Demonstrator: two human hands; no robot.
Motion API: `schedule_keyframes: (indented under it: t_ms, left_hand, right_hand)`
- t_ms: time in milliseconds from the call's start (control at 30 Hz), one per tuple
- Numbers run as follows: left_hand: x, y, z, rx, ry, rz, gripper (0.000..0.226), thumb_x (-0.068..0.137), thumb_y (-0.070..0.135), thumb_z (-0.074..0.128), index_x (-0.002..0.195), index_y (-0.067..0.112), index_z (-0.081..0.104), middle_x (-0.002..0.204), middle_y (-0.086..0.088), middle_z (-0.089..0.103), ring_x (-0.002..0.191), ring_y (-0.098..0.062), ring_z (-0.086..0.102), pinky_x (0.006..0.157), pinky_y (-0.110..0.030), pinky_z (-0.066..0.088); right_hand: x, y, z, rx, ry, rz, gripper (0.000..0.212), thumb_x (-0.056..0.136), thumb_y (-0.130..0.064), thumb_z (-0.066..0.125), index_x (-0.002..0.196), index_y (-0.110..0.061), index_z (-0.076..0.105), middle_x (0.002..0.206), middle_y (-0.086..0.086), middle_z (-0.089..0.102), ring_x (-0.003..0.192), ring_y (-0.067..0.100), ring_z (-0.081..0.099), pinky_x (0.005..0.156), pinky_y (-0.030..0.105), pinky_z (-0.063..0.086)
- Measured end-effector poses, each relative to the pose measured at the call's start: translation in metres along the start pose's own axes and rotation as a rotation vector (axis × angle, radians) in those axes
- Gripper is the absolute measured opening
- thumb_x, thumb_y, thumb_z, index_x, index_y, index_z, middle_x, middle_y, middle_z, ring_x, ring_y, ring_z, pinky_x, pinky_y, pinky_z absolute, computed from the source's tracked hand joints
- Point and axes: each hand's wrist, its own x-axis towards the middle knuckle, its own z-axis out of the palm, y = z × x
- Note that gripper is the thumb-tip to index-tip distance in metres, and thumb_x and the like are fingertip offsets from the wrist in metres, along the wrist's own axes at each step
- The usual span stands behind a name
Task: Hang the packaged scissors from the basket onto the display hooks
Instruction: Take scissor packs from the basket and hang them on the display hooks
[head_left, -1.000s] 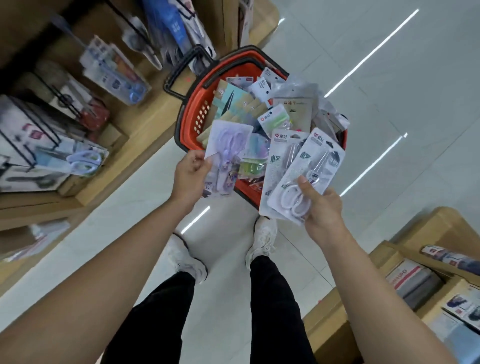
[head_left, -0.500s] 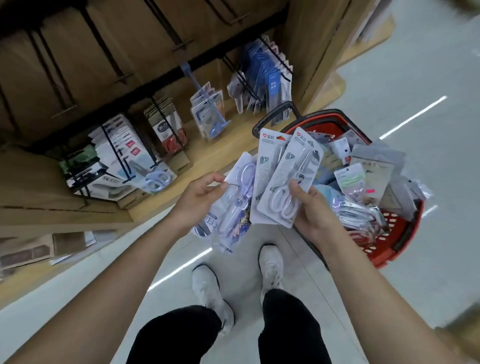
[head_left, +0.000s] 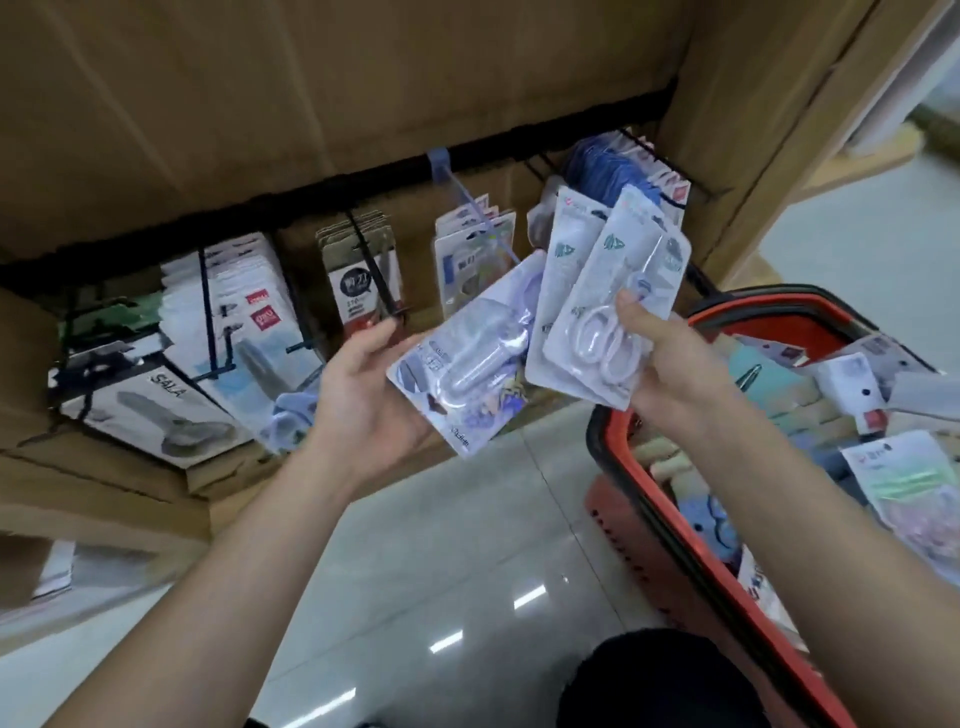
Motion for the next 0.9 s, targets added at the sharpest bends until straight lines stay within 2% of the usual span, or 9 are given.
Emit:
schedule_keyframes:
  t_ms: [133, 267, 333, 400, 500, 633, 767, 833, 900]
  left_hand:
    - [0.023, -0.016, -0.007, -0.131, -0.152, 0.241, 0.090, 0.078, 0.040, 0.069, 0.155, 0.003, 0.040, 0.160, -0.020, 0.042, 0.146, -0.040, 0.044, 0.122, -0.056, 0.032]
    - [0.033, -0.024, 0.011, -0.134, -0.223, 0.319, 0.085, 0.070, 0.024, 0.084, 0.148, 0.021, 0.049, 0.158, -0.019, 0.045, 0.143, -0.049, 0.043, 0.116, -0.065, 0.036]
    - [0.037, -0.037, 0.028, -0.171, -0.136, 0.357, 0.073, 0.074, 0.006, 0.082, 0.141, 0.022, 0.055, 0.147, -0.017, 0.058, 0.135, -0.045, 0.054, 0.107, -0.054, 0.050]
    - [0.043, -0.044, 0.040, -0.066, 0.088, 0.446, 0.051, 0.087, -0.003, 0.072, 0.130, 0.021, 0.061, 0.133, -0.012, 0.068, 0.119, -0.033, 0.064, 0.094, -0.039, 0.059]
    - [0.054, -0.041, 0.041, 0.100, 0.356, 0.573, 0.031, 0.096, 0.000, 0.067, 0.123, 0.016, 0.065, 0.119, -0.011, 0.075, 0.096, -0.022, 0.070, 0.077, -0.028, 0.060]
    - [0.059, -0.022, 0.038, 0.217, 0.407, 0.703, 0.019, 0.099, 0.008, 0.066, 0.113, 0.021, 0.068, 0.105, 0.000, 0.078, 0.092, -0.015, 0.069, 0.074, -0.026, 0.057]
    - [0.059, 0.007, 0.058, 0.373, 0.463, 0.863, 0.020, 0.101, 0.012, 0.065, 0.110, 0.029, 0.067, 0.094, 0.017, 0.078, 0.085, 0.000, 0.071, 0.073, -0.021, 0.056]
    - [0.059, 0.023, 0.071, 0.484, 0.451, 0.940, 0.019, 0.101, 0.012, 0.064, 0.108, 0.029, 0.069, 0.099, 0.014, 0.079, 0.093, -0.003, 0.073, 0.077, -0.021, 0.058]
    - [0.062, 0.036, 0.084, 0.627, 0.413, 1.004, 0.017, 0.102, 0.012, 0.064, 0.104, 0.027, 0.071, 0.101, 0.006, 0.079, 0.096, -0.014, 0.075, 0.081, -0.031, 0.060]
  right_hand:
    - [0.029, 0.004, -0.005, 0.076, -0.002, -0.061, 0.056, 0.093, -0.030, 0.072, 0.142, -0.010, 0.057, 0.138, 0.015, 0.065, 0.123, 0.034, 0.066, 0.101, 0.053, 0.055]
    - [0.035, 0.005, -0.006, 0.161, -0.036, -0.119, 0.078, 0.085, -0.042, 0.072, 0.152, -0.009, 0.046, 0.146, 0.016, 0.059, 0.127, 0.030, 0.063, 0.083, 0.038, 0.062]
    - [0.034, 0.010, -0.002, 0.175, -0.032, -0.097, 0.071, 0.093, -0.045, 0.067, 0.151, -0.009, 0.047, 0.142, 0.014, 0.062, 0.124, 0.028, 0.066, 0.083, 0.037, 0.062]
    - [0.032, 0.018, 0.001, 0.151, 0.007, -0.090, 0.067, 0.094, -0.047, 0.069, 0.148, -0.010, 0.052, 0.135, 0.011, 0.067, 0.117, 0.026, 0.069, 0.088, 0.041, 0.061]
    - [0.031, 0.022, 0.000, 0.115, -0.044, -0.150, 0.096, 0.070, -0.049, 0.092, 0.149, -0.015, 0.050, 0.143, 0.012, 0.062, 0.129, 0.030, 0.063, 0.108, 0.050, 0.050]
    - [0.031, 0.014, -0.005, 0.041, -0.179, -0.230, 0.066, 0.096, -0.035, 0.072, 0.153, -0.016, 0.046, 0.151, 0.014, 0.055, 0.137, 0.035, 0.055, 0.115, 0.055, 0.040]
    - [0.026, -0.013, -0.003, -0.018, -0.135, -0.288, 0.052, 0.096, -0.022, 0.071, 0.145, -0.016, 0.056, 0.143, 0.012, 0.063, 0.129, 0.032, 0.062, 0.109, 0.051, 0.047]
    - [0.024, -0.030, 0.000, -0.059, -0.115, -0.325, 0.049, 0.095, -0.017, 0.069, 0.143, -0.015, 0.058, 0.138, 0.011, 0.066, 0.126, 0.032, 0.065, 0.108, 0.051, 0.048]
    - [0.024, -0.047, 0.001, -0.105, -0.089, -0.373, 0.047, 0.095, -0.015, 0.069, 0.140, -0.012, 0.060, 0.135, 0.011, 0.068, 0.124, 0.032, 0.066, 0.108, 0.053, 0.049]
